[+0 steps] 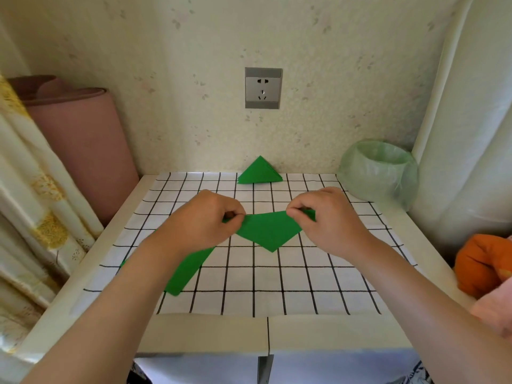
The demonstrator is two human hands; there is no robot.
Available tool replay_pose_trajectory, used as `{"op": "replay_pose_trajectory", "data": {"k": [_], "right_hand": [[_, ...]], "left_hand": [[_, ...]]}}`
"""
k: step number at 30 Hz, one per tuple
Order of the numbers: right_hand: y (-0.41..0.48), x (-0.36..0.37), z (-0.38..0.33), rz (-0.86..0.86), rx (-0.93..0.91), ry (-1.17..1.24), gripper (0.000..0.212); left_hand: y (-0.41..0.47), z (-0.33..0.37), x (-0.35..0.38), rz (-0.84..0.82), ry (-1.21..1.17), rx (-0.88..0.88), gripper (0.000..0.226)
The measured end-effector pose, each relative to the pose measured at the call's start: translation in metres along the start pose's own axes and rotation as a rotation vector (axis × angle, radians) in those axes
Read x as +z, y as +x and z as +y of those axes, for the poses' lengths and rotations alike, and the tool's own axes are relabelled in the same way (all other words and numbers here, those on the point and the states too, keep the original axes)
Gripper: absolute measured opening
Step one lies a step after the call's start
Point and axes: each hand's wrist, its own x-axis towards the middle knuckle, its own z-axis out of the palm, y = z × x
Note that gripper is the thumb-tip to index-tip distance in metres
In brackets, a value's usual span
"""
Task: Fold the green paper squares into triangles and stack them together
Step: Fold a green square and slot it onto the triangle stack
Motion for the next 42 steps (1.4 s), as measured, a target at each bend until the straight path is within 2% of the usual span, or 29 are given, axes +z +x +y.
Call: {"op": "replay_pose_trajectory", "data": {"k": [5, 7, 9, 11, 13, 15, 18, 22, 23, 25, 27, 30, 32, 37, 40, 42], "right_hand": [[0.001, -0.007, 0.007, 0.014, 0.054, 0.001, 0.012], [0.002, -0.007, 0.008, 0.008, 0.054, 0.007, 0.012], [0.002, -0.005, 0.007, -0.01, 0.035, 0.016, 0.012], [0.003, -0.004, 0.004, -0.034, -0.025, 0.027, 0.009], [0.004, -0.002, -0.002, -0.069, -0.097, 0.034, 0.007], [0.005, 0.0, -0.008, -0.09, -0.133, 0.056, 0.006], [0.006, 0.003, -0.011, -0.052, -0.131, 0.059, 0.009], [0.002, 0.0, -0.011, 0.117, -0.048, -0.077, 0.052], [0.001, -0.002, -0.013, 0.14, -0.033, -0.061, 0.054], [0.0, -0.003, -0.016, 0.145, -0.042, -0.012, 0.045], [-0.002, -0.002, -0.014, 0.074, -0.057, 0.019, 0.046], [-0.006, 0.003, -0.006, -0.096, -0.053, 0.016, 0.049], [-0.007, 0.007, -0.005, -0.16, -0.029, 0.017, 0.039], [-0.002, 0.004, -0.007, -0.128, 0.141, 0.243, 0.002], [-0.001, 0.002, -0.008, -0.183, 0.307, 0.432, 0.009], [-0.001, 0.002, -0.009, -0.169, 0.385, 0.484, 0.01]], "left_hand": [[-0.003, -0.02, -0.014, -0.023, 0.009, -0.168, 0.017], [-0.003, -0.028, -0.015, 0.002, 0.083, -0.233, 0.017], [-0.002, -0.031, -0.015, 0.099, 0.183, -0.236, 0.018], [-0.003, -0.022, -0.012, 0.237, 0.159, -0.163, 0.018], [-0.006, -0.002, -0.004, 0.245, 0.022, -0.085, 0.024], [-0.008, 0.018, 0.008, 0.084, -0.08, -0.057, 0.03], [-0.005, 0.026, 0.025, -0.067, -0.144, -0.076, 0.019], [0.004, 0.021, 0.029, 0.036, -0.389, -0.312, 0.015], [0.006, 0.02, 0.029, 0.072, -0.499, -0.41, 0.014], [0.009, 0.019, 0.028, 0.108, -0.734, -0.595, 0.013], [0.011, 0.016, 0.029, 0.072, -0.986, -0.675, 0.015], [0.011, 0.017, 0.03, -0.024, -1.25, -0.67, 0.021], [0.01, 0.019, 0.032, -0.071, -1.308, -0.653, 0.023], [0.009, 0.022, 0.035, -0.165, -1.224, -0.554, 0.028], [0.008, 0.023, 0.038, -0.152, -1.202, -0.51, 0.034], [0.007, 0.024, 0.038, -0.206, -1.186, -0.478, 0.034]]}}
